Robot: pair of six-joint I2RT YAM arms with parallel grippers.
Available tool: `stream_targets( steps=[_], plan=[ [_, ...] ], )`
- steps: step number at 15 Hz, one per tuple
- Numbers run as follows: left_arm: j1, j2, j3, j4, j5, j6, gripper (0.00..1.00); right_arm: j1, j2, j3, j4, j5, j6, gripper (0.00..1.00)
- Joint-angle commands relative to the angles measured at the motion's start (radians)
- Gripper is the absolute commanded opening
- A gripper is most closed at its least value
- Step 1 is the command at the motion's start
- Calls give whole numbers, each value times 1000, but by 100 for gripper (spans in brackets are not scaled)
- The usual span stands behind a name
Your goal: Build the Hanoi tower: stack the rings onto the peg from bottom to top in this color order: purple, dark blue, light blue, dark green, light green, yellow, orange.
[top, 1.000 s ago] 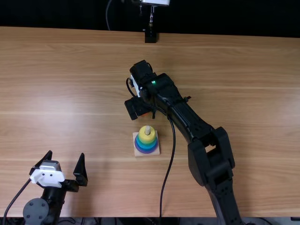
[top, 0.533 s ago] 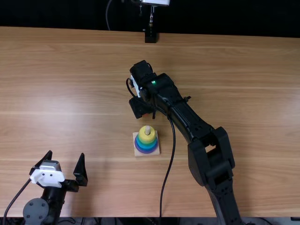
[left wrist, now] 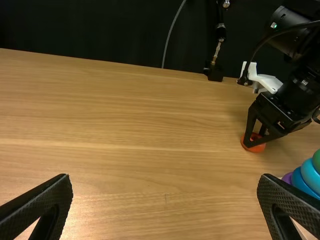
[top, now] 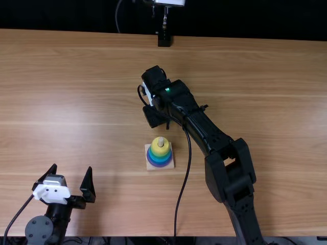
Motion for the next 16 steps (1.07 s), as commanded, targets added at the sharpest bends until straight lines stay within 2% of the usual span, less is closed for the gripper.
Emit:
stream_targets(
  steps=[1,4,6,8,9,14,16],
  plan=[
    [10,-12,-54,-13,5,4,100,1,13,24,-1,2,-5,0],
    [10,-12,-54,-13,5,4,100,-9,10,27,-14,5,-5,0],
    [10,-12,-54,-13,5,4,100,-9,1,32,-80,5,-13,0],
    [10,-12,-54,-13,5,4,100,-9,-19,67,-131,5,-50,0],
    [10,-12,-54,-13,5,4,100,-9,-37,70,-146,5,-55,0],
    [10,-12,-54,-13,5,4,100,-13,-97,102,-170,5,-63,0],
    [10,-12,-54,-13,5,4,100,-12,-105,144,-220,5,-103,0]
  ],
)
